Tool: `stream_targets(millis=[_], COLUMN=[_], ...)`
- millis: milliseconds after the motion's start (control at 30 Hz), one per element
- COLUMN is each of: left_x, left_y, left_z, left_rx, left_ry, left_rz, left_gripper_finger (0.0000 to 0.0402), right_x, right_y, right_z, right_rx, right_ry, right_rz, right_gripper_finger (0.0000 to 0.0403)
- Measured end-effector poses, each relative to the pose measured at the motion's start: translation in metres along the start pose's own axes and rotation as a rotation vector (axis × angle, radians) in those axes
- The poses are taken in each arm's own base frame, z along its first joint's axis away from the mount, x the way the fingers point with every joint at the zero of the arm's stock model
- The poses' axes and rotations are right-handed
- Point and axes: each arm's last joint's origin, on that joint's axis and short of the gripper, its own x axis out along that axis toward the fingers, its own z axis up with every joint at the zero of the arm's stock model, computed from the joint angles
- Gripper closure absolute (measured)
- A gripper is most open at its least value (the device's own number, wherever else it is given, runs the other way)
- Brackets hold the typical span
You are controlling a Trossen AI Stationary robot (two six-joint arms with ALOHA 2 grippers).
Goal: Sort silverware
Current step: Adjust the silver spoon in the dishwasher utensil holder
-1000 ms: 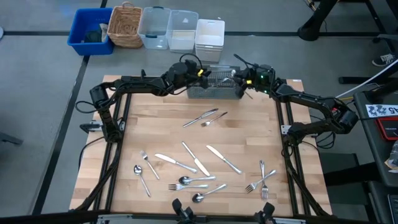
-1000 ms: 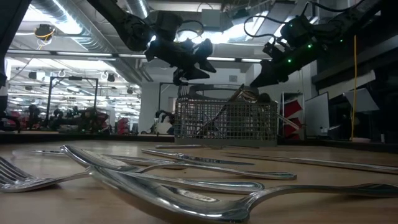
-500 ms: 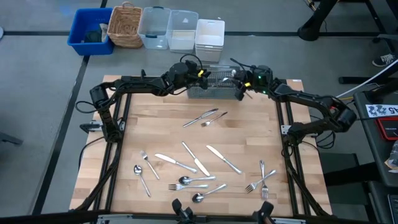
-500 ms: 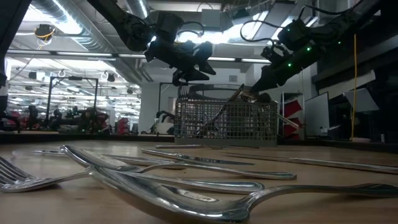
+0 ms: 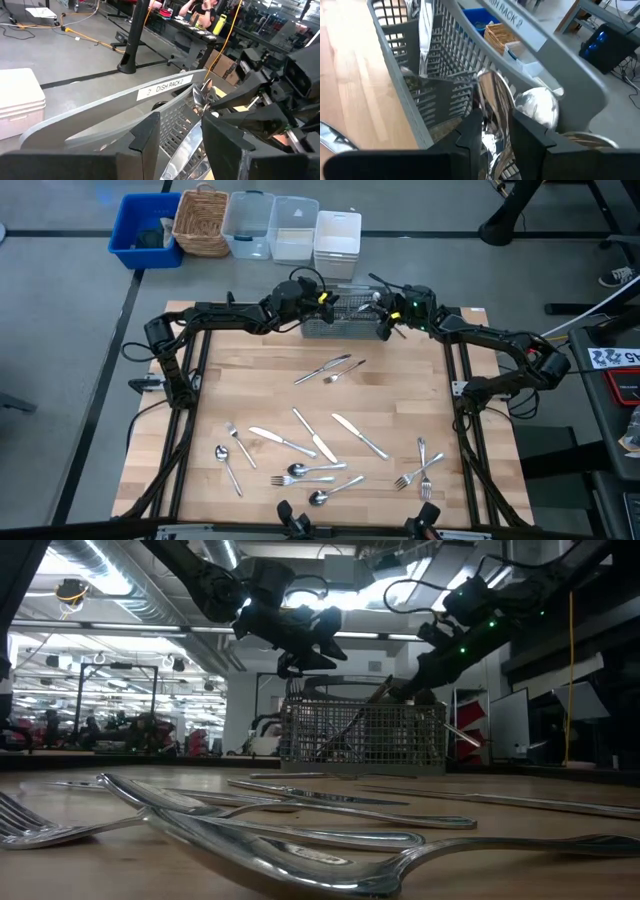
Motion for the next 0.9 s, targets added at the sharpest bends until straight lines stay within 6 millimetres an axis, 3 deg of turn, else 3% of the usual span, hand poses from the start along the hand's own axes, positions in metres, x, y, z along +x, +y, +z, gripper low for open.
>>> stream_targets(millis=[200,633,900], left_x=[0.0,0.0,0.0], left_y=[0.0,0.0,0.001], left_z=[0.0,0.0,-0.002], left_rx=[0.0,0.0,0.002], left_ry=[0.0,0.002,0.018], left_rz=[0.0,0.001,0.007], left_gripper_finger=[0.027,0.027,0.027], right_x=[-0.012,-0.016,-0.058], right_y=[-0.002,-0.002,-0.001], right_z=[0.01,0.011,0.019], right_rx=[-0.02,-0.035,0.139], right_ry=[-0.057,-0.05,-0.026], right_rz=[-0.011,-0.028,-0.024], right_gripper_finger=[0.0306,0.0306,0.0306])
